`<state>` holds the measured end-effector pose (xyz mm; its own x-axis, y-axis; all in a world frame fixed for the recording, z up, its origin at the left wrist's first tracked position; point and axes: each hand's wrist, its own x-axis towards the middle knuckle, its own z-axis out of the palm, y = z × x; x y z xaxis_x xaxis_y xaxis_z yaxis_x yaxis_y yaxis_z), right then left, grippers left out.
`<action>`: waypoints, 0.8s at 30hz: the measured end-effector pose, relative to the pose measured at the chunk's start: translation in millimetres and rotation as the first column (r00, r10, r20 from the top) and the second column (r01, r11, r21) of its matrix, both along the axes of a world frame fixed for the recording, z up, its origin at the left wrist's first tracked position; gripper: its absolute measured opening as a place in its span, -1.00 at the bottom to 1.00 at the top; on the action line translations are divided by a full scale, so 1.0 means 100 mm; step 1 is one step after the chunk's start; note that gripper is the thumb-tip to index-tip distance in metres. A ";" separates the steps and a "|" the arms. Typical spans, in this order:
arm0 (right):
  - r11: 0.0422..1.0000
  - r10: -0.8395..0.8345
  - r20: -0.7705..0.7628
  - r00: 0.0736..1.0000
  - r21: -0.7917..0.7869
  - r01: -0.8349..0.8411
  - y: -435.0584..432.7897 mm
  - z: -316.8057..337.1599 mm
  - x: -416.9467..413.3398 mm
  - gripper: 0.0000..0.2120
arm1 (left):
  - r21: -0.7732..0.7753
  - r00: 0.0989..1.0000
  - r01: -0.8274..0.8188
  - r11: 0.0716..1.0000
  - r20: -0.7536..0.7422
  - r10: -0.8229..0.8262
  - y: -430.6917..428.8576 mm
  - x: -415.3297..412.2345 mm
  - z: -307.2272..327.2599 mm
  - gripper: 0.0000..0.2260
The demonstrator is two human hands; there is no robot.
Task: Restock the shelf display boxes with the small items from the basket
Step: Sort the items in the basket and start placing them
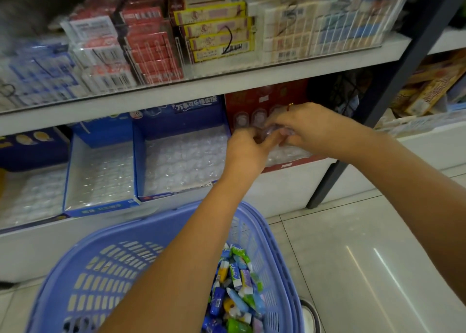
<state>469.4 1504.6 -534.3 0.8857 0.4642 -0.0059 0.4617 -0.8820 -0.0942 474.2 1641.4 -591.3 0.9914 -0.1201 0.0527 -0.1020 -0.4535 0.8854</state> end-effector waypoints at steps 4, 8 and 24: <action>0.965 -0.241 0.047 0.969 0.123 0.234 -0.22 -0.09 0.17 -0.66 | 0.122 0.993 0.114 0.986 -0.001 -0.115 -0.03 -0.05 -0.04 -0.54; 0.885 -0.442 0.054 0.895 0.186 0.426 -0.45 -0.28 0.50 -0.57 | 0.590 0.922 0.352 0.727 -0.085 -0.377 -0.05 -0.20 -0.27 -0.36; 0.900 -0.376 0.016 0.926 0.245 0.361 -0.72 -0.64 0.85 -0.66 | 0.671 0.888 0.367 0.644 -0.048 -0.457 0.03 -0.22 -0.50 -0.31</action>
